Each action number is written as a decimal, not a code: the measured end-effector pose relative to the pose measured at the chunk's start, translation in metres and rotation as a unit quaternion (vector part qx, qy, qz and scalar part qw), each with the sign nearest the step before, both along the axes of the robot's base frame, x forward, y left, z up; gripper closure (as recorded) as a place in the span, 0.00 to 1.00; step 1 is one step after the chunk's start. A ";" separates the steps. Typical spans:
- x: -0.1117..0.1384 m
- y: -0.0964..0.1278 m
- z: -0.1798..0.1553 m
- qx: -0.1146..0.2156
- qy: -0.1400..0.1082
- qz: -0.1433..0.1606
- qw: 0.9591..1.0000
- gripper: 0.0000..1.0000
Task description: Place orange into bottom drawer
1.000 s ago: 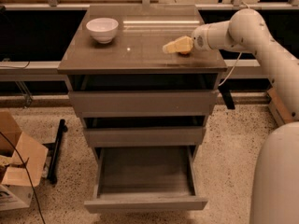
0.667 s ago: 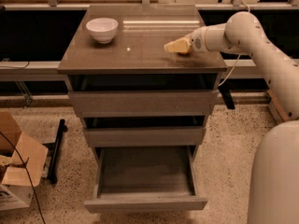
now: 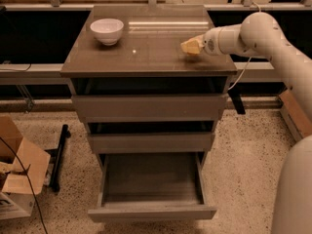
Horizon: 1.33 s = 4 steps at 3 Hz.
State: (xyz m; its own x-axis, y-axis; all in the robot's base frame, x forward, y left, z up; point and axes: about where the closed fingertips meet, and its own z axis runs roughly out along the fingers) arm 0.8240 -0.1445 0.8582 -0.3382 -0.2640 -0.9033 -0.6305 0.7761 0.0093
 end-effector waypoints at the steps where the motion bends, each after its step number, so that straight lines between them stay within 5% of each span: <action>1: -0.031 -0.014 0.029 -0.021 -0.015 -0.006 1.000 1.00; 2: -0.080 -0.029 0.047 -0.046 -0.012 0.003 0.999 1.00; 3: -0.160 -0.036 -0.015 -0.100 0.079 0.066 0.990 1.00; 4: -0.193 -0.035 -0.067 -0.108 0.139 0.093 0.980 1.00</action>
Offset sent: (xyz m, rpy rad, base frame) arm -0.1646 -0.0615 0.0652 -0.1752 0.0074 0.0294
